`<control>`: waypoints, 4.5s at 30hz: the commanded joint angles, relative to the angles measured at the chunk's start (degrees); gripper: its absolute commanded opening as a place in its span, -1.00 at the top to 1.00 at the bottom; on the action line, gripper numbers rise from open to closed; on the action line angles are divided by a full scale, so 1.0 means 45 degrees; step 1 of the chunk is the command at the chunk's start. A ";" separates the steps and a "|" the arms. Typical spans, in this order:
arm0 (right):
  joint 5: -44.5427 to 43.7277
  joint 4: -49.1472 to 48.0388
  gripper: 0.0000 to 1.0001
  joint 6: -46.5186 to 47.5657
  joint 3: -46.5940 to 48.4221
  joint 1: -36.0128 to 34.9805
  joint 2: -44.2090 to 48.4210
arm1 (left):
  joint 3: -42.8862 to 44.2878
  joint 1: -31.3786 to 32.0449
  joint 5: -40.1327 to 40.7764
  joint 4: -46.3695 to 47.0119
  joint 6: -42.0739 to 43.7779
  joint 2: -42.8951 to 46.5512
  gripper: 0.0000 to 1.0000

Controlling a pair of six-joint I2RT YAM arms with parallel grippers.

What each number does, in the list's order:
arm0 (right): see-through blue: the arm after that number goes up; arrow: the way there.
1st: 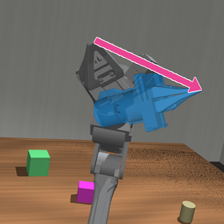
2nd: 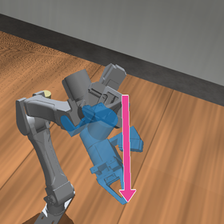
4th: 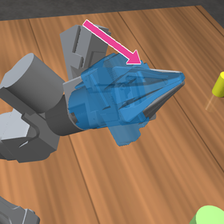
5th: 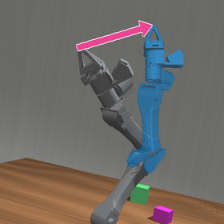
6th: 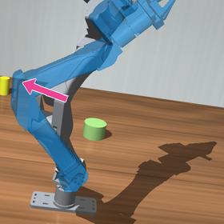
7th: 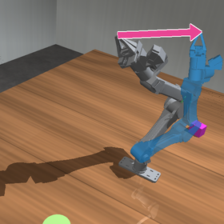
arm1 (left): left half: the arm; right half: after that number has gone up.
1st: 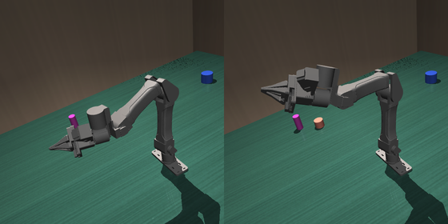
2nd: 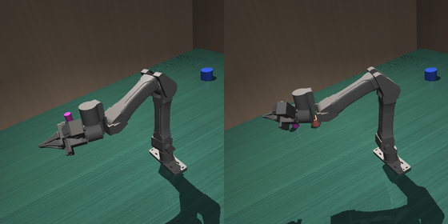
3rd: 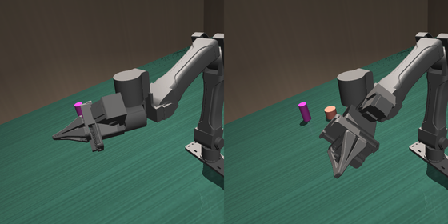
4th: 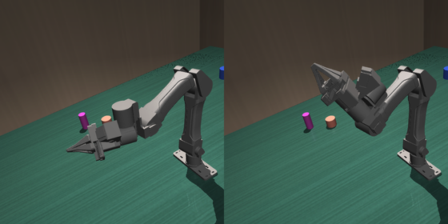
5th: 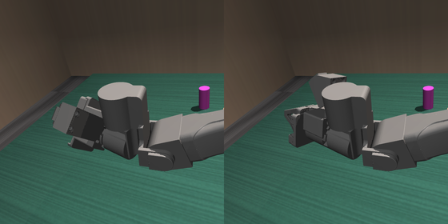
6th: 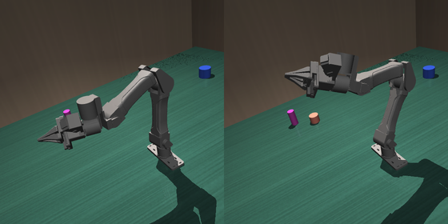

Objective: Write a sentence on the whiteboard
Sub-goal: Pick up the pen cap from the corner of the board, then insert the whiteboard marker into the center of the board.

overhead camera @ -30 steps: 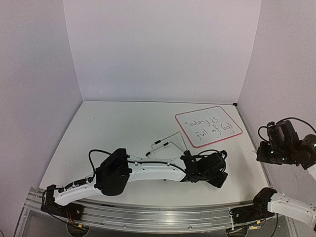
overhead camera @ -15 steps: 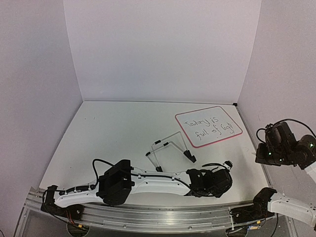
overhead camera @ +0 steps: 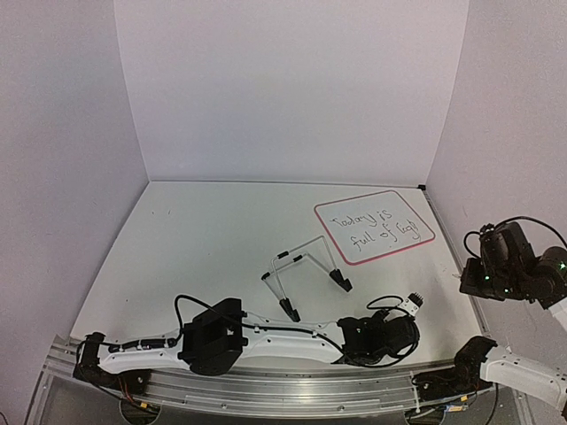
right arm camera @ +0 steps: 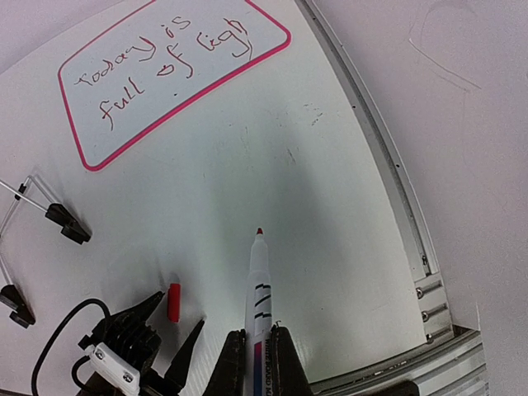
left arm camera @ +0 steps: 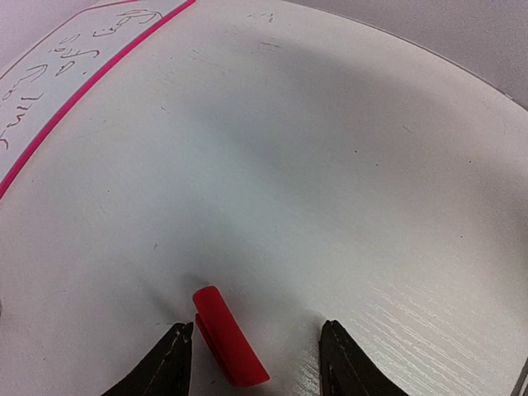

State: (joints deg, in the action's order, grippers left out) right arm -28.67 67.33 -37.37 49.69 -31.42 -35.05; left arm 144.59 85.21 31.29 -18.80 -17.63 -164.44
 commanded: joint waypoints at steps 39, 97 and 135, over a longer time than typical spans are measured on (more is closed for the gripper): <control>1.5968 -0.7770 1.00 0.1949 0.1886 0.0007 -0.2437 | -2.0379 -0.2169 -0.8703 1.0145 0.5464 1.7771 1.00; 2.1287 -0.7029 1.00 0.3844 0.1932 0.0009 -0.5626 | -2.1133 -0.2266 -0.9807 0.9327 0.5786 1.9887 1.00; 2.1687 -0.6675 1.00 0.4222 0.1692 -0.0069 -0.5961 | -2.0840 -0.2276 -1.0102 0.9332 0.5616 2.0031 1.00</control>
State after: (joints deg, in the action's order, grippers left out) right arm 67.09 36.82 -19.53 57.72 -31.44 -61.27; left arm 49.39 75.20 -12.52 21.17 7.79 -76.88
